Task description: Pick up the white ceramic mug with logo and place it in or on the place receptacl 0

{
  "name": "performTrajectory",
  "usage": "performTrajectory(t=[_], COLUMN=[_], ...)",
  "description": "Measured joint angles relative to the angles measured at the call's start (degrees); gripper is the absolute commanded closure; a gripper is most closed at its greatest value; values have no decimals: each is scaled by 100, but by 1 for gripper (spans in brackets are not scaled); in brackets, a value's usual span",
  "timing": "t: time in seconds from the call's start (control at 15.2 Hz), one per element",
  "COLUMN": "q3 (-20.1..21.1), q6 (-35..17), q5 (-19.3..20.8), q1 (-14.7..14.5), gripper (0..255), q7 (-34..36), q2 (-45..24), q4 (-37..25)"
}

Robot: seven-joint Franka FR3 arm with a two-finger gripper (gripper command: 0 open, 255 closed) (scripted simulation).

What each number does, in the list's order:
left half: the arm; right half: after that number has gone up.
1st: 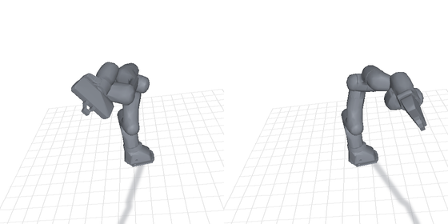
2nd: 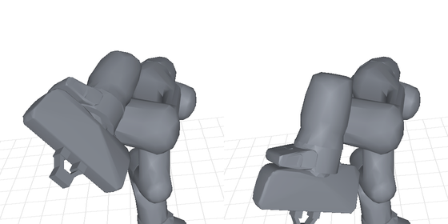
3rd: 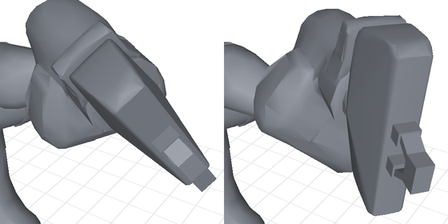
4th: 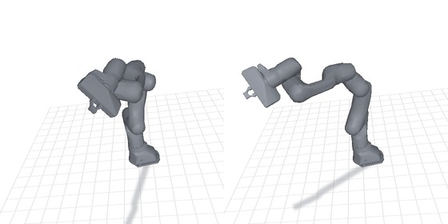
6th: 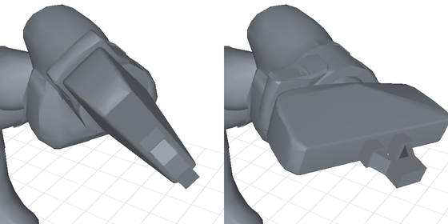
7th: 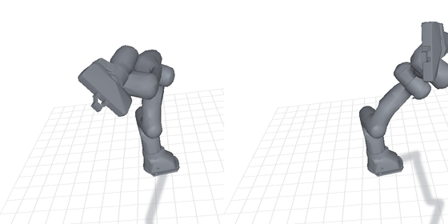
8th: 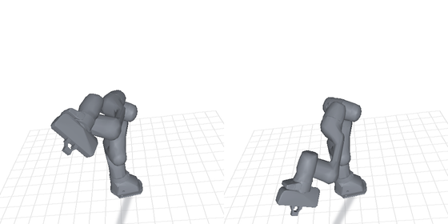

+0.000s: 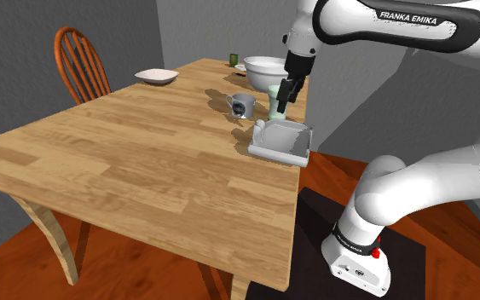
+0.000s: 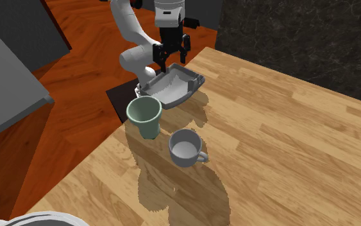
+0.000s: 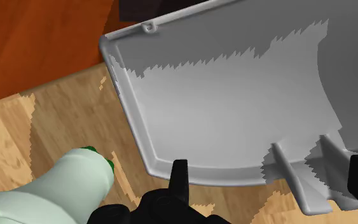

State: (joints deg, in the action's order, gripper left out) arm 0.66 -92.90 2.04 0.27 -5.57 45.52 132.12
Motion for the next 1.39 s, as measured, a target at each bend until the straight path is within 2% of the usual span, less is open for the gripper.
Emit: performTrajectory(t=[0.26, 0.59, 1.12, 1.39], q3=[-77, -314, -584, -663], q6=[-193, -581, -848, -817], q5=[46, 147, 132, 57], q1=[9, 44, 81, 113], gripper=[0, 0, 0, 0], q7=[-116, -461, -987, -1227], q2=[-458, -1592, -3445, -4455], q4=[-211, -837, -2230, -3168])
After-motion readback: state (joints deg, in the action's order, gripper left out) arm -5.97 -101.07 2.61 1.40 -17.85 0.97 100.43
